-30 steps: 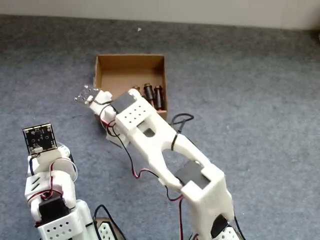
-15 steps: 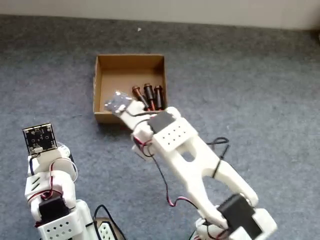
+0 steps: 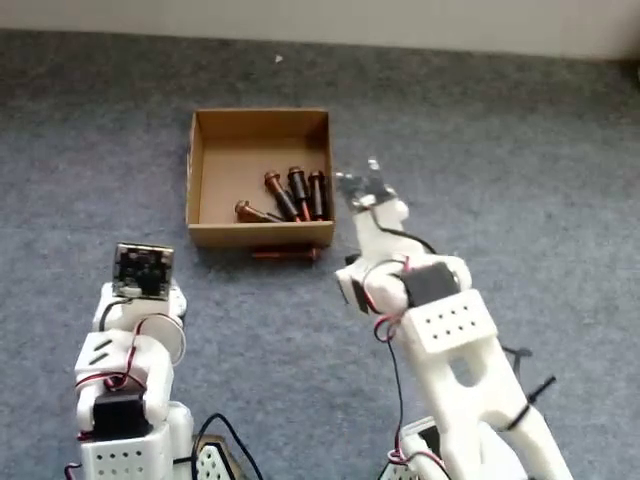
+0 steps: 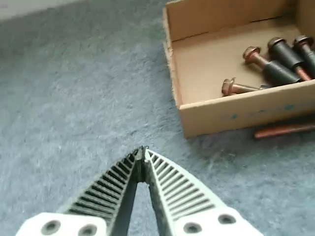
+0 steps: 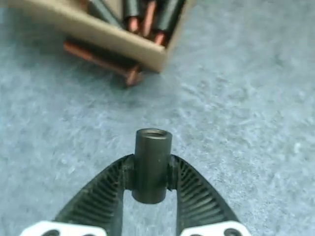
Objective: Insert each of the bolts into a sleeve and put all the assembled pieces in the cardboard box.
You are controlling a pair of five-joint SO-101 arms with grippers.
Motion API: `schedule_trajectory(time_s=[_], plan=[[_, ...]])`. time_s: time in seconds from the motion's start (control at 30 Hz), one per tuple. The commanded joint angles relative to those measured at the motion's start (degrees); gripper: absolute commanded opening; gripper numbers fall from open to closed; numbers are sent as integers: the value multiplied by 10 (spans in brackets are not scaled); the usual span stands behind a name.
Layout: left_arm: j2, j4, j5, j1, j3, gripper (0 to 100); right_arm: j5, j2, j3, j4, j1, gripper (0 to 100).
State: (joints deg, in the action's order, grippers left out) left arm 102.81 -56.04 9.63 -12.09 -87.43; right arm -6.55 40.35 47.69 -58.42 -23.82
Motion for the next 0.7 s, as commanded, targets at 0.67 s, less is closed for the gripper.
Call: schedule_trajectory(time_s=[0.67], plan=[[-701,10,284,279,425,75,158,187,164,196,279,5]])
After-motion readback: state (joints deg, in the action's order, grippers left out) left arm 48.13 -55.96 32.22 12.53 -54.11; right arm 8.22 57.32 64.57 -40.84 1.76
